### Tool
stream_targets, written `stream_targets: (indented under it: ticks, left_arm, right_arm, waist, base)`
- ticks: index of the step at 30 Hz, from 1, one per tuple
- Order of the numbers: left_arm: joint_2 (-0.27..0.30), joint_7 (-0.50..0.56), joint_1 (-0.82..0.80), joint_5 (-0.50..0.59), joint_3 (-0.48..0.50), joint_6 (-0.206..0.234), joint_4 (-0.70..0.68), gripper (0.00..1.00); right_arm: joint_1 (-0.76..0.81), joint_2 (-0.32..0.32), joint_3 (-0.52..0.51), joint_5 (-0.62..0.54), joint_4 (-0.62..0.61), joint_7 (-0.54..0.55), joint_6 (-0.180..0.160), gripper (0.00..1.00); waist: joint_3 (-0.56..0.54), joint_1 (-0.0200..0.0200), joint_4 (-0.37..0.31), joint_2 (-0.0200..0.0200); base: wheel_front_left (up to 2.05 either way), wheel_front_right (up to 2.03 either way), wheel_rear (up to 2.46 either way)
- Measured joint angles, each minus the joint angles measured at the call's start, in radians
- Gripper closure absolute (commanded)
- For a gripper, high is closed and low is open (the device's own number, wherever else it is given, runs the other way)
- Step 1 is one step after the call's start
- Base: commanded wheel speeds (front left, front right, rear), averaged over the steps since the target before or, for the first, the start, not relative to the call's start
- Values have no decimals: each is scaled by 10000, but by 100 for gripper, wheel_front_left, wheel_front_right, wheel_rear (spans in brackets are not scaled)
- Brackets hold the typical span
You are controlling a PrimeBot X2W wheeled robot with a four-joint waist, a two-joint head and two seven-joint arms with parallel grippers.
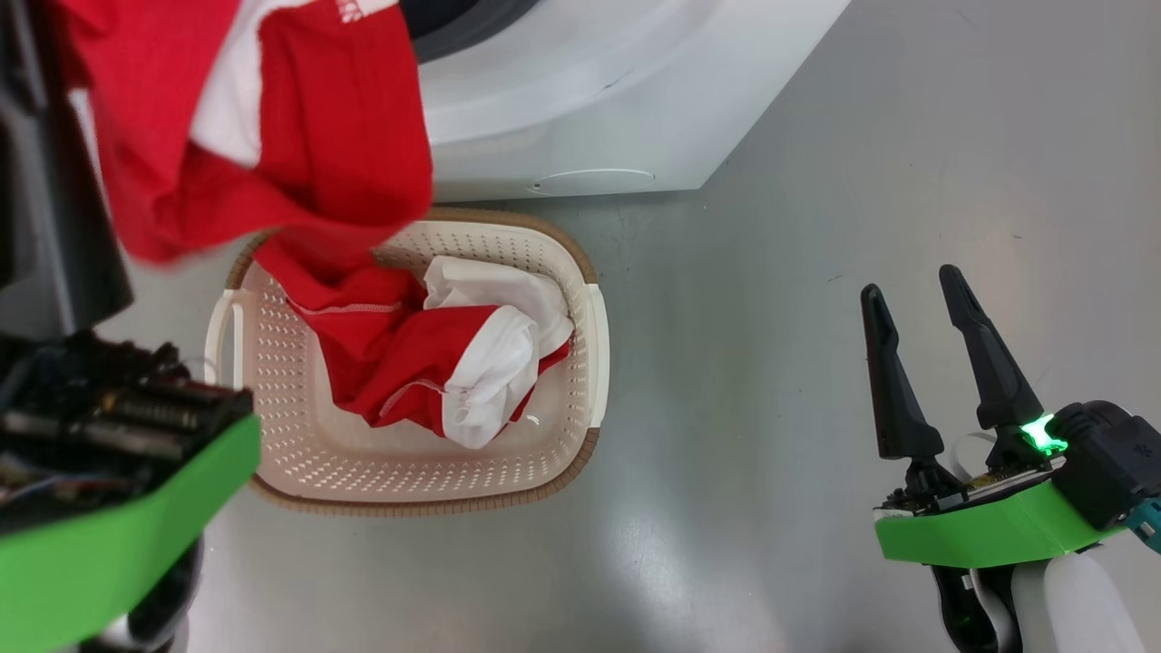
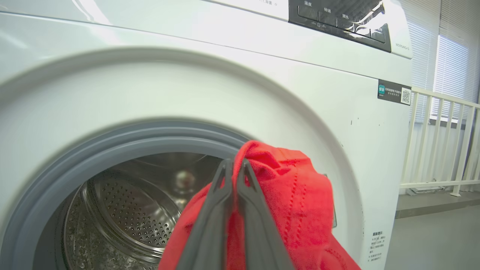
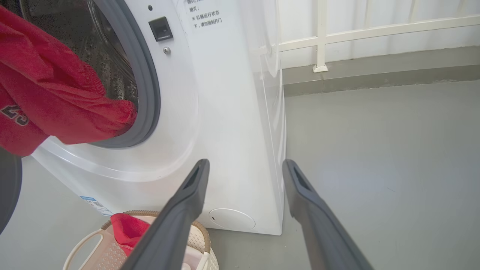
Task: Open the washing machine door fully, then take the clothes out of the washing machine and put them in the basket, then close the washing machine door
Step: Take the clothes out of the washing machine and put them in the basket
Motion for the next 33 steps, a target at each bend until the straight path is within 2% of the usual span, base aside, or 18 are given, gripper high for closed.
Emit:
stream_targets:
  ticks: [7,12,19,24,33]
  left_arm:
    - [123,364,0,23,65,165,-1011,100]
    - [58,470,366,-209,71,245,-514,100]
    - [-522,-190,1380,-838,-288,232,1530,100]
    - [-825,-777,1594,-1166,-464,-29,3444,100]
    - [-963,-1582,1208,-821,-934,-462,7076,100]
  right_arm:
    - [-4,-4,10,0,4,0,0,0]
    - [-12,-4,27,0,2,0,0,0]
    - [-14,-33,2,0,-10,0,0,0]
    - [-14,-82,-29,0,-36,0,0,0]
    - [-17,-111,50,0,-71,15,0,0]
  waist:
    - [21,0,13,0]
    - [73,0,-5,0]
    - [187,0,-3,0]
    - [218,0,61,0]
    - [239,0,-25,0]
  base:
    - [0,0,0]
    - [0,0,0]
    - [0,0,0]
    - [0,0,0]
    - [0,0,0]
